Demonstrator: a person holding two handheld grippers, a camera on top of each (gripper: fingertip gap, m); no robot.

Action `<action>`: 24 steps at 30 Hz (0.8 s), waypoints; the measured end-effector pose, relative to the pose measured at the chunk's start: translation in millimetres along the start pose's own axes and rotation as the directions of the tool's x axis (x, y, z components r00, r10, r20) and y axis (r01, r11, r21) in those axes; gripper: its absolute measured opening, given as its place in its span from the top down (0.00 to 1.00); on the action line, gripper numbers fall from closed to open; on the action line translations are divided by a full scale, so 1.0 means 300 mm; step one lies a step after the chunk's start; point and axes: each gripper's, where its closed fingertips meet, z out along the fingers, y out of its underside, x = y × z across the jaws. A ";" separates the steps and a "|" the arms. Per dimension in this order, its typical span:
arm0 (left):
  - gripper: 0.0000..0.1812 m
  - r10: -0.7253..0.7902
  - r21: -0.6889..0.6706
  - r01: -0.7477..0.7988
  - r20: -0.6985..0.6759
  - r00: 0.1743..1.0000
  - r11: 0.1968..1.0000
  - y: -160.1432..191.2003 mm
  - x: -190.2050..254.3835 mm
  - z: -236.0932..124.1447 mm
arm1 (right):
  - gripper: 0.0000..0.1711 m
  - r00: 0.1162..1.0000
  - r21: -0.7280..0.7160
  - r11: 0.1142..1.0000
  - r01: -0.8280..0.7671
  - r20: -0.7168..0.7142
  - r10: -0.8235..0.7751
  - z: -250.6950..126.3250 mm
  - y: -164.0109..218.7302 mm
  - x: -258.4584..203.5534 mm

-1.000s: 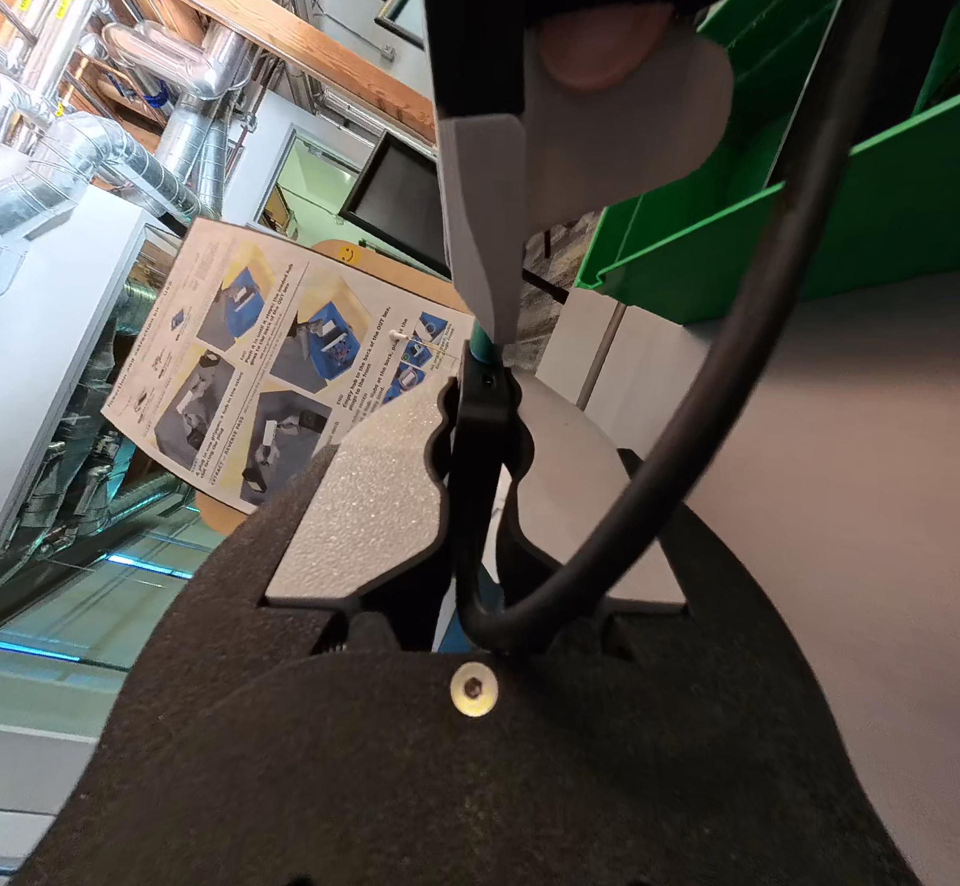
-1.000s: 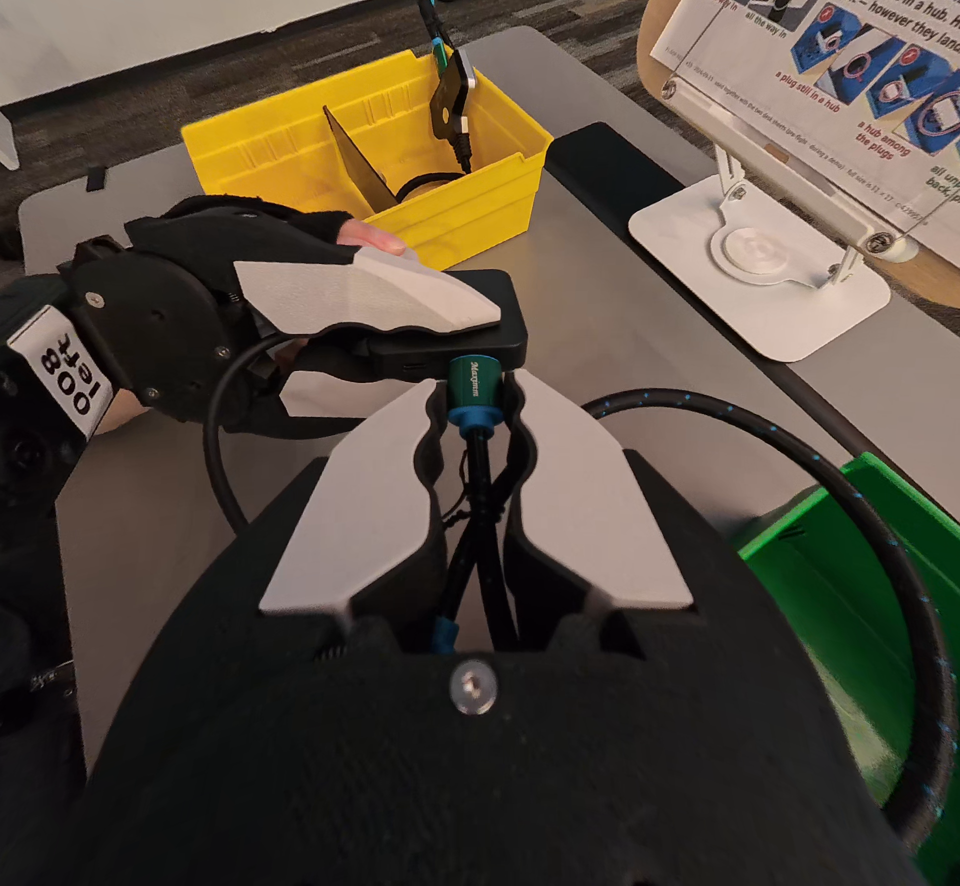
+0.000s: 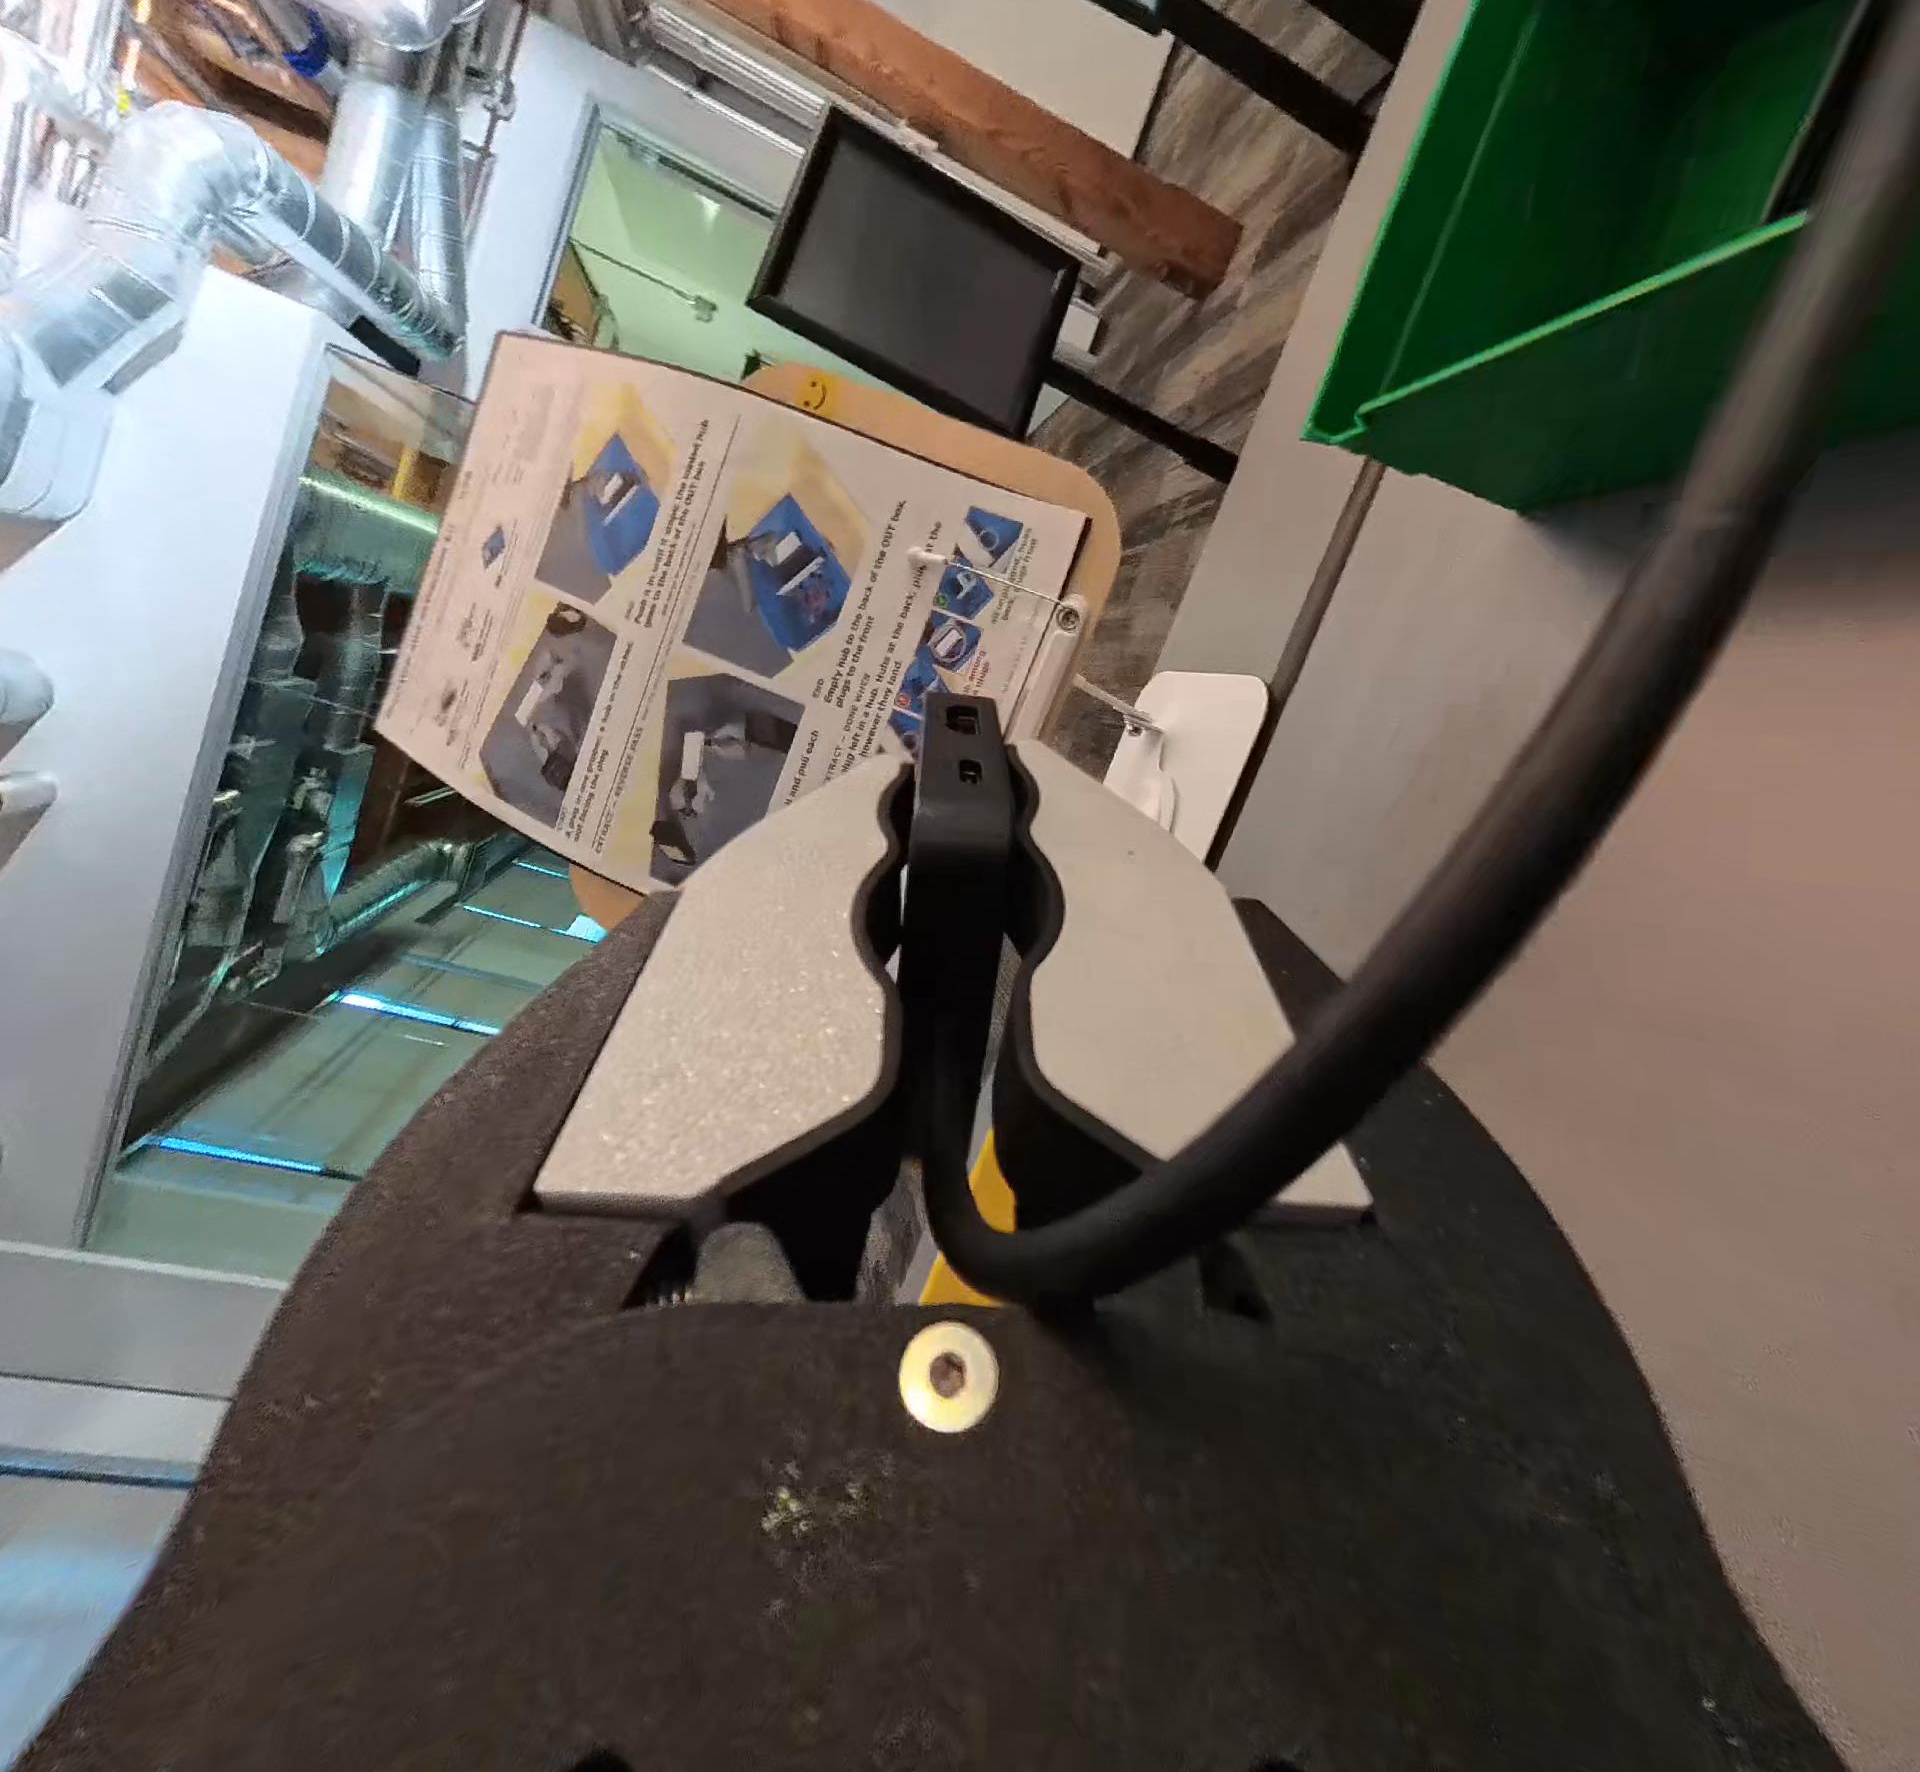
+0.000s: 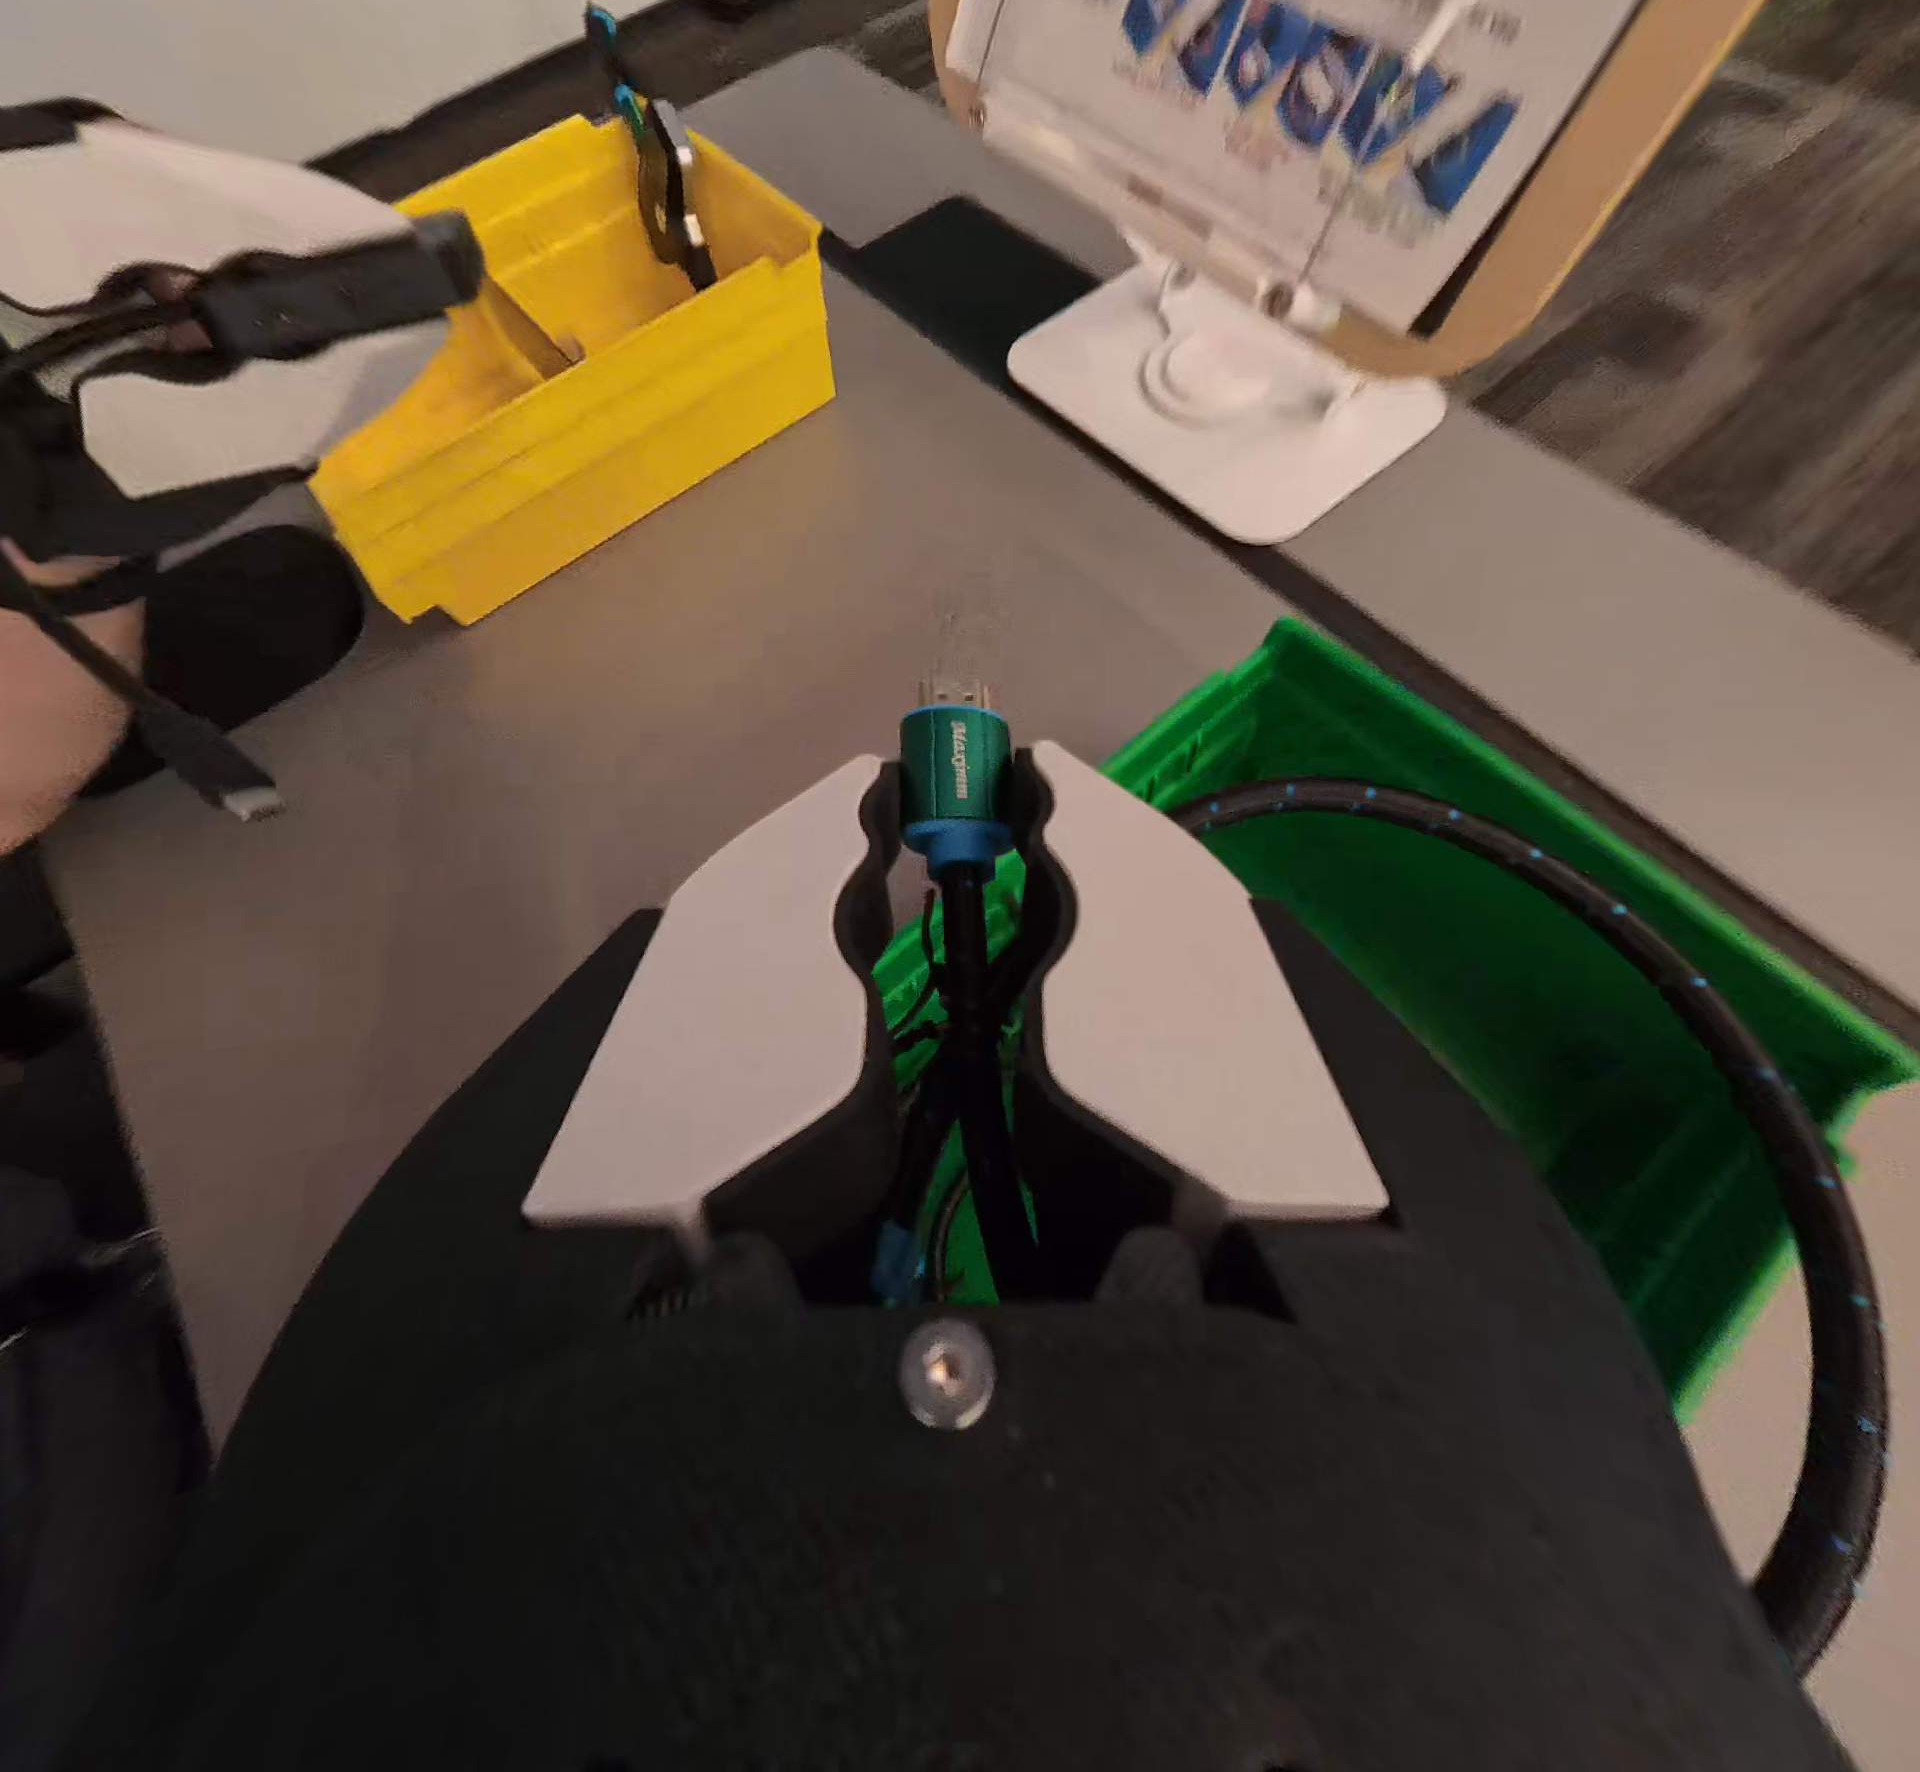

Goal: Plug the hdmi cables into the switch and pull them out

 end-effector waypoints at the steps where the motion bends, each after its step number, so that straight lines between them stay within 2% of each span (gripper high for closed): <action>1: 0.92 -0.002 0.005 0.002 0.006 1.000 1.000 0.002 -0.004 -0.004 | 0.88 0.998 -0.028 0.998 -0.048 0.036 0.049 -0.008 0.031 0.011; 3: 0.92 -0.021 -0.008 0.021 -0.016 1.000 1.000 0.023 0.004 -0.001 | 0.88 0.978 -0.136 0.987 -0.092 0.176 0.115 -0.033 0.114 -0.033; 6: 0.92 -0.042 -0.019 0.041 -0.033 0.999 0.999 0.055 0.012 0.011 | 0.87 0.969 -0.245 0.967 -0.067 0.217 0.122 -0.062 0.209 -0.055; 9: 0.92 -0.047 -0.021 0.046 -0.044 0.998 0.999 0.061 0.017 0.022 | 0.87 0.926 -0.355 0.935 -0.021 0.346 0.152 -0.053 0.301 -0.101; 13: 0.92 -0.045 -0.002 0.044 -0.053 0.998 0.999 0.042 0.030 0.022 | 0.87 0.909 -0.488 0.872 -0.035 0.348 0.231 -0.001 0.414 -0.057; 17: 0.92 -0.037 -0.013 0.036 -0.061 0.997 0.999 0.049 0.040 0.025 | 0.87 0.871 -0.466 0.883 -0.058 0.408 0.273 0.019 0.423 -0.049; 19: 0.92 -0.044 -0.014 0.043 -0.066 0.997 0.999 0.051 0.044 0.026 | 0.82 0.859 -0.476 0.877 -0.058 0.424 0.287 -0.004 0.436 -0.055; 21: 0.92 -0.049 -0.014 0.048 -0.075 0.996 0.999 0.049 0.049 0.026 | 0.82 0.849 -0.464 0.884 -0.054 0.445 0.286 -0.032 0.435 -0.063; 24: 0.92 -0.041 -0.014 0.040 -0.081 0.996 0.999 0.046 0.059 0.026 | 0.82 0.874 -0.372 0.925 -0.070 0.424 0.236 -0.054 0.374 -0.041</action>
